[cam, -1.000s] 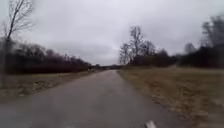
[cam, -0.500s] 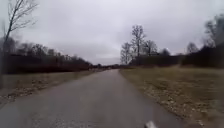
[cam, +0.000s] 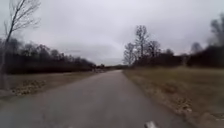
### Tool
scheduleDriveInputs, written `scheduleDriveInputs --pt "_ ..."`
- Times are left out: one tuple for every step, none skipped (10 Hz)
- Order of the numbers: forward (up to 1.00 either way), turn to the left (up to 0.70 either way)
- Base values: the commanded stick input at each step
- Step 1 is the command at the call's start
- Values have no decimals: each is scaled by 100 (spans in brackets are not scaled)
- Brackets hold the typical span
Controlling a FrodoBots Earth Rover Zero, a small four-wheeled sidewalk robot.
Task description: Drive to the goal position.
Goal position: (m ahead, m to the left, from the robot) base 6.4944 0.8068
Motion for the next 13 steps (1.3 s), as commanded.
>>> scheduleDriveInputs --pt "87 -2" --pt "87 -8" --pt "87 -13" --pt "87 -19" --pt "87 -24" --pt "87 -29" --pt "87 -35" --pt "87 -35" --pt "87 -22" --pt "87 -5" --pt "87 0" --pt "87 0" --pt "87 0"
